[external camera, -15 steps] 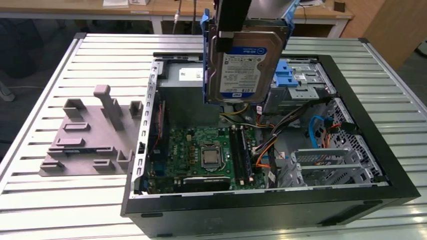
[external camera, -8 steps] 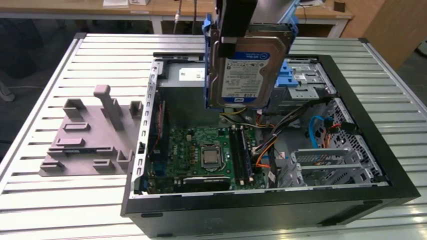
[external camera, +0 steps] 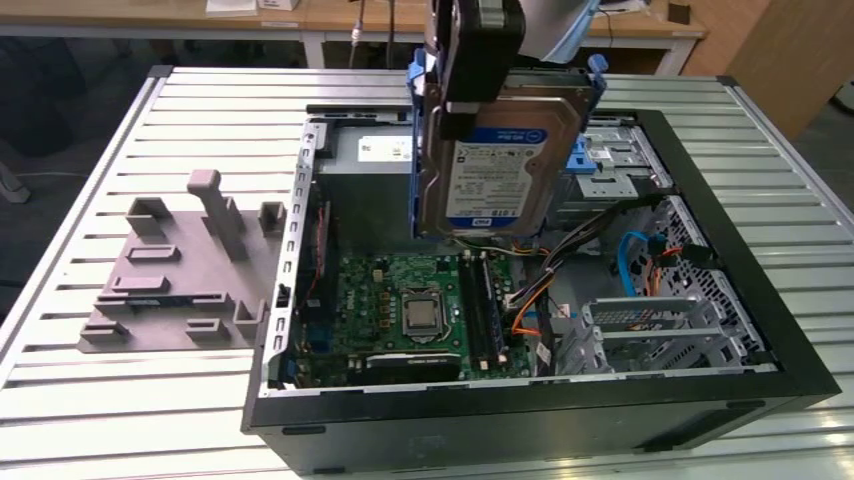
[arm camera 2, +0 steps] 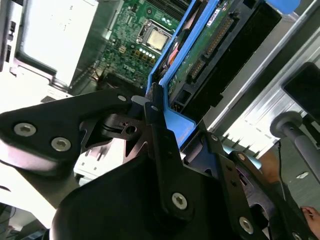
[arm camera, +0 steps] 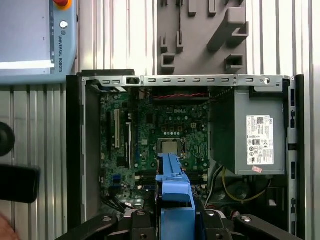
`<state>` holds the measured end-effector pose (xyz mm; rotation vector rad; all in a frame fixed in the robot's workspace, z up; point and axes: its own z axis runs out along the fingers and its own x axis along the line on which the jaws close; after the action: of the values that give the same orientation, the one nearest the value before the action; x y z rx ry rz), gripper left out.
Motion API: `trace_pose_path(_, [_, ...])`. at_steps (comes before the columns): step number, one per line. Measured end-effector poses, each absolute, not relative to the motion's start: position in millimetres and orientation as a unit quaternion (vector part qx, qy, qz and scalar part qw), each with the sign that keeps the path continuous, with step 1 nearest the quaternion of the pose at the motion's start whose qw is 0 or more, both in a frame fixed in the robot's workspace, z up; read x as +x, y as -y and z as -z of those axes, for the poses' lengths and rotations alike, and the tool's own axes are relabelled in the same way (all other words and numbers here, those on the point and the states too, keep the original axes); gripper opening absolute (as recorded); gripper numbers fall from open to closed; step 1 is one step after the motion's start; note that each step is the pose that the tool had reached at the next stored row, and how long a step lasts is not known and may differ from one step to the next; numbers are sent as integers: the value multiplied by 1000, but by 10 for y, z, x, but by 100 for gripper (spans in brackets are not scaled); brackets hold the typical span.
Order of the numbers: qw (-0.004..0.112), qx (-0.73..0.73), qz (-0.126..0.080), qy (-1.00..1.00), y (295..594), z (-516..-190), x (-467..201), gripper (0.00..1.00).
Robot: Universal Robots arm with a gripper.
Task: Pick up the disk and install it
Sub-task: 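Insert the disk into the insertion slot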
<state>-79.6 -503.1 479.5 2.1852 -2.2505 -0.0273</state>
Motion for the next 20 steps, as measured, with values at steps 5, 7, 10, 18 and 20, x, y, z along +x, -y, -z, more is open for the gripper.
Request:
trace_pose_path(5, [2, 697, 9, 717, 5122, -4791, -766, 36])
trace_pose_path(7, [2, 697, 9, 717, 5144, -4789, -735, 36])
trace_pose_path(10, [2, 697, 9, 717, 5162, -4785, -661, 36])
trace_pose_path(18, [3, 697, 9, 717, 5257, -4769, -565, 36])
trace_pose_path(20, [3, 697, 8, 717, 5291, -4763, -555, 36])
